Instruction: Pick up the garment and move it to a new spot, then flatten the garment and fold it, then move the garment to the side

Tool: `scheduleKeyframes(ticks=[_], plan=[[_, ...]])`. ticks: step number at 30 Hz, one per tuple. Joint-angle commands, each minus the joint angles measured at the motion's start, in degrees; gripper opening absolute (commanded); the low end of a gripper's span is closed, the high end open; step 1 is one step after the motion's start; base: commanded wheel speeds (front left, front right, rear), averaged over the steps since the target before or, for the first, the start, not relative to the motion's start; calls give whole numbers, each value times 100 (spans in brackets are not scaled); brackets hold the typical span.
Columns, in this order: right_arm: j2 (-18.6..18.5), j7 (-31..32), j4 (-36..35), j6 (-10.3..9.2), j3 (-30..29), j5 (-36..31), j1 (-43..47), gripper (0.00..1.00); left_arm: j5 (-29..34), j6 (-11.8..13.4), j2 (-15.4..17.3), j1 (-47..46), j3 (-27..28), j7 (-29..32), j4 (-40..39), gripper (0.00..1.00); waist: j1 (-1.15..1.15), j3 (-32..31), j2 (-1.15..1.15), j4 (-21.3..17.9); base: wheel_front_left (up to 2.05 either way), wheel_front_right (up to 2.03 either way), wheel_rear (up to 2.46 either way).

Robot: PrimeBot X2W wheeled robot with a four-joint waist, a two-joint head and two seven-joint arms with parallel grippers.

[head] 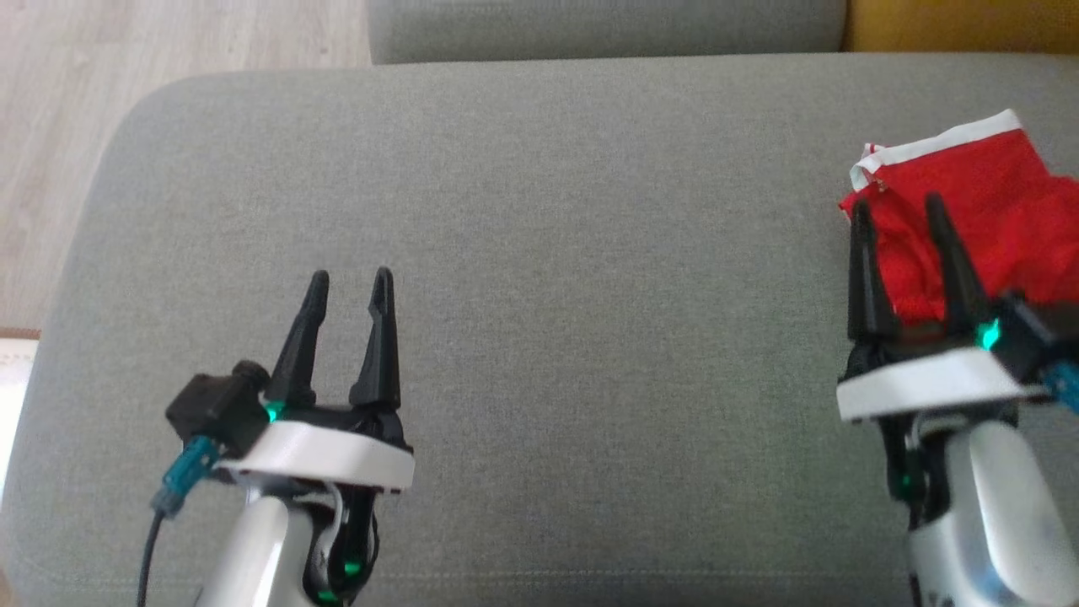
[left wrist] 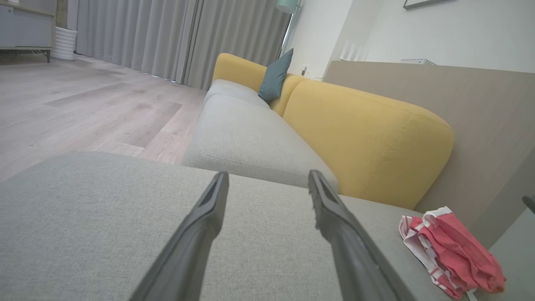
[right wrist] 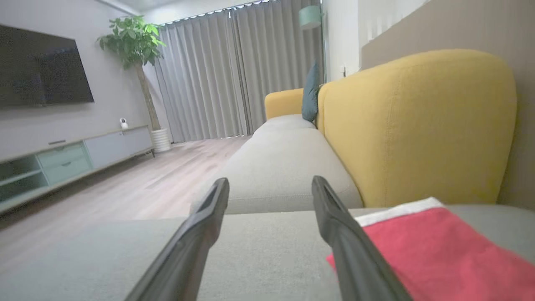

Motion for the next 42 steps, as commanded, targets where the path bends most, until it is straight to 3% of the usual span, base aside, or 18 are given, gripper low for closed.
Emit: scheduleKeyframes(ticks=[1,10,42], plan=[[29,-152,-167,37,185,225,-34,100,10,-8,61,-86,193,-31,-200,100,0,-62,0,13,0,0,0],[33,-672,-26,37,453,662,638,100,0,-75,61,291,368,-31,-336,100,0,-218,0,28,0,0,0],[34,-710,-228,37,421,606,829,100,80,-146,61,428,413,-31,-392,100,0,-174,0,56,0,0,0]])
